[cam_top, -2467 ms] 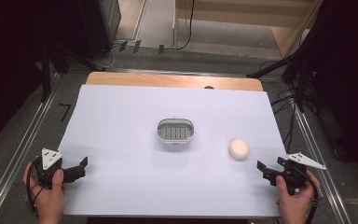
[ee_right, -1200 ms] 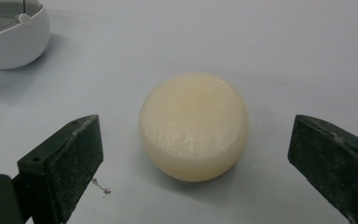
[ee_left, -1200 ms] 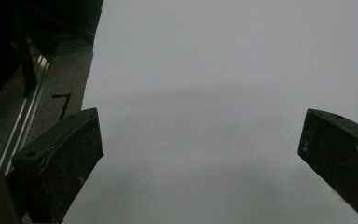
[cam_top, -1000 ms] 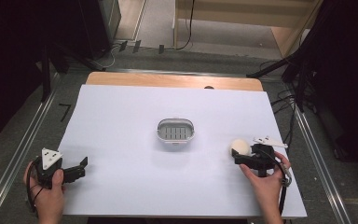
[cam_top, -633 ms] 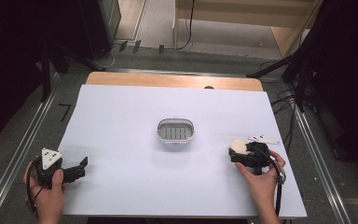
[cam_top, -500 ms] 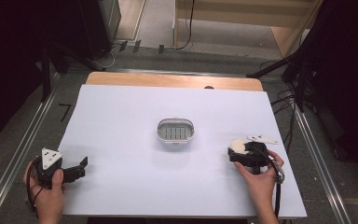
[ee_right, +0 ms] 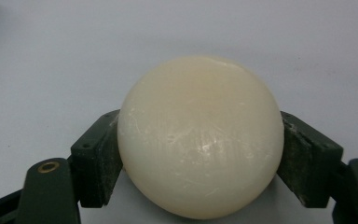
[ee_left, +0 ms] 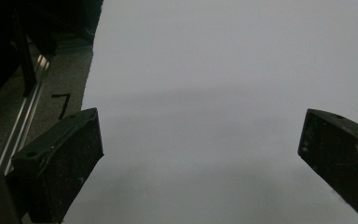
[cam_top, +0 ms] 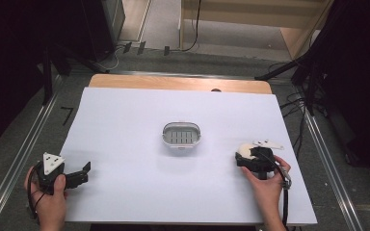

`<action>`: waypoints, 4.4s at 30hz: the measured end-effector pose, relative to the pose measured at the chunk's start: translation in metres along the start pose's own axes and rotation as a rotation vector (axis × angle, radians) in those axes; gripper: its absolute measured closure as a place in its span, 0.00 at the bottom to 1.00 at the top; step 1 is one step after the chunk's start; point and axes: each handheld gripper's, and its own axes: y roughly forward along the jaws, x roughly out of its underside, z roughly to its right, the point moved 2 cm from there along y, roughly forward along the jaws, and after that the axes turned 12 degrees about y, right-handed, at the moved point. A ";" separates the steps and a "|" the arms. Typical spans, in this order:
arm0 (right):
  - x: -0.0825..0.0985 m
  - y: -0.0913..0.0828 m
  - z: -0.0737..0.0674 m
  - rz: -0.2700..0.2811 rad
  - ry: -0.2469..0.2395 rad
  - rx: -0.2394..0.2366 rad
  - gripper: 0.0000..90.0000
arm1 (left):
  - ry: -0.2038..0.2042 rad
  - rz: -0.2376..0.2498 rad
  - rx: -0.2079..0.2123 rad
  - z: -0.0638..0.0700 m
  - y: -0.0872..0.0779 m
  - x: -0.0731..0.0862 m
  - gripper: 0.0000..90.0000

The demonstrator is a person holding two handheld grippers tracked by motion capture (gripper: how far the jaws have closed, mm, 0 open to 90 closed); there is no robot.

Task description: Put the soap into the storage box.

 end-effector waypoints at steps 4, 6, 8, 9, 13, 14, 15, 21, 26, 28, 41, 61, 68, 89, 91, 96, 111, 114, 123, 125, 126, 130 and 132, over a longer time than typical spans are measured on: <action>0.000 0.000 0.000 -0.001 0.003 -0.012 0.27 | 0.004 -0.001 0.002 0.000 0.000 0.000 0.00; 0.000 0.000 0.000 -0.004 0.005 -0.016 0.27 | 0.002 0.000 0.001 0.000 0.000 0.000 0.00; -0.001 -0.001 0.000 -0.009 0.007 -0.022 0.28 | 0.001 -0.001 -0.001 0.000 0.000 0.000 0.00; -0.001 -0.002 0.000 -0.011 0.013 -0.023 0.28 | 0.001 0.000 0.000 0.000 0.000 0.000 0.00; -0.003 -0.006 0.000 0.001 0.020 -0.031 0.28 | 0.002 0.000 0.002 0.000 0.000 0.000 0.00; -0.004 -0.007 0.000 0.003 0.022 -0.033 0.28 | 0.002 0.000 0.002 0.000 0.000 0.000 0.00; -0.004 -0.008 -0.001 0.004 0.023 -0.038 0.28 | 0.000 -0.002 0.001 0.000 0.000 0.000 0.00; -0.009 -0.014 -0.008 0.008 -0.013 -0.068 0.28 | 0.001 -0.001 0.002 0.000 0.000 0.000 0.00; -0.016 -0.019 -0.018 0.013 -0.026 -0.095 0.28 | 0.001 0.000 0.001 0.000 0.000 0.000 0.00; -0.017 -0.020 -0.021 0.013 -0.032 -0.100 0.28 | -0.001 0.000 0.000 0.000 0.000 0.000 0.00; -0.026 -0.022 -0.037 0.015 -0.058 -0.121 0.28 | -0.003 -0.002 0.004 0.000 0.000 0.000 0.00; -0.040 -0.021 -0.065 0.020 -0.077 -0.160 0.28 | -0.003 -0.002 0.004 0.000 0.000 0.000 0.00; -0.044 -0.021 -0.075 0.020 -0.090 -0.173 0.28 | -0.007 -0.002 0.006 0.000 0.000 0.000 0.00; -0.051 -0.011 -0.106 0.014 -0.113 -0.207 0.28 | -0.008 -0.008 0.006 -0.001 0.001 0.000 0.00; -0.051 -0.010 -0.108 0.014 -0.114 -0.210 0.28 | -0.008 -0.009 0.006 -0.001 0.001 0.000 0.00; -0.053 -0.009 -0.115 0.013 -0.120 -0.217 0.28 | -0.007 -0.010 0.006 -0.001 0.001 0.000 0.00; -0.055 -0.002 -0.136 0.003 -0.136 -0.242 0.28 | -0.008 -0.009 0.008 -0.001 0.001 0.000 0.00; -0.055 -0.002 -0.141 0.002 -0.142 -0.246 0.28 | -0.009 -0.008 0.007 -0.001 0.001 0.000 0.00; -0.057 0.001 -0.153 0.002 -0.155 -0.258 0.28 | -0.008 -0.008 0.008 -0.001 0.001 0.000 0.00; -0.057 0.002 -0.156 -0.001 -0.150 -0.263 0.28 | -0.009 -0.008 0.009 -0.001 0.001 0.000 0.00; -0.057 0.003 -0.157 -0.002 -0.156 -0.263 0.28 | -0.008 -0.008 0.009 -0.001 0.001 0.000 0.00; -0.057 0.006 -0.161 -0.007 -0.158 -0.261 0.28 | -0.007 -0.008 0.008 -0.001 0.001 0.000 0.00; -0.056 0.008 -0.164 -0.009 -0.154 -0.265 0.28 | -0.007 -0.008 0.008 -0.001 0.001 0.000 0.00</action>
